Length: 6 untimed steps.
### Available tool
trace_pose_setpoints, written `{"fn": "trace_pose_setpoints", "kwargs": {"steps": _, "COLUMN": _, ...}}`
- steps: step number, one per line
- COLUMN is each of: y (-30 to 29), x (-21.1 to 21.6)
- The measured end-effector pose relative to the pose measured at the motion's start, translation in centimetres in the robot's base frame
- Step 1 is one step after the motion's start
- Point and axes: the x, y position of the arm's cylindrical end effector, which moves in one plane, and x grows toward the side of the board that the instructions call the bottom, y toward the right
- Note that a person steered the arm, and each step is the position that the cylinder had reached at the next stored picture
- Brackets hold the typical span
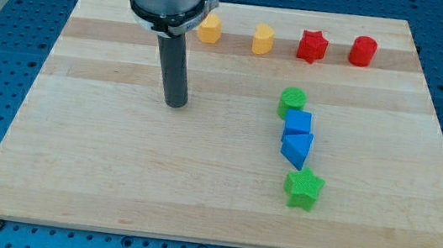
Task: Separate the group of blocks
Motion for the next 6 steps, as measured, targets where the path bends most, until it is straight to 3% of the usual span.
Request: {"fn": "trace_pose_setpoints", "kwargs": {"steps": 6, "y": -2.2, "x": 0.0}}
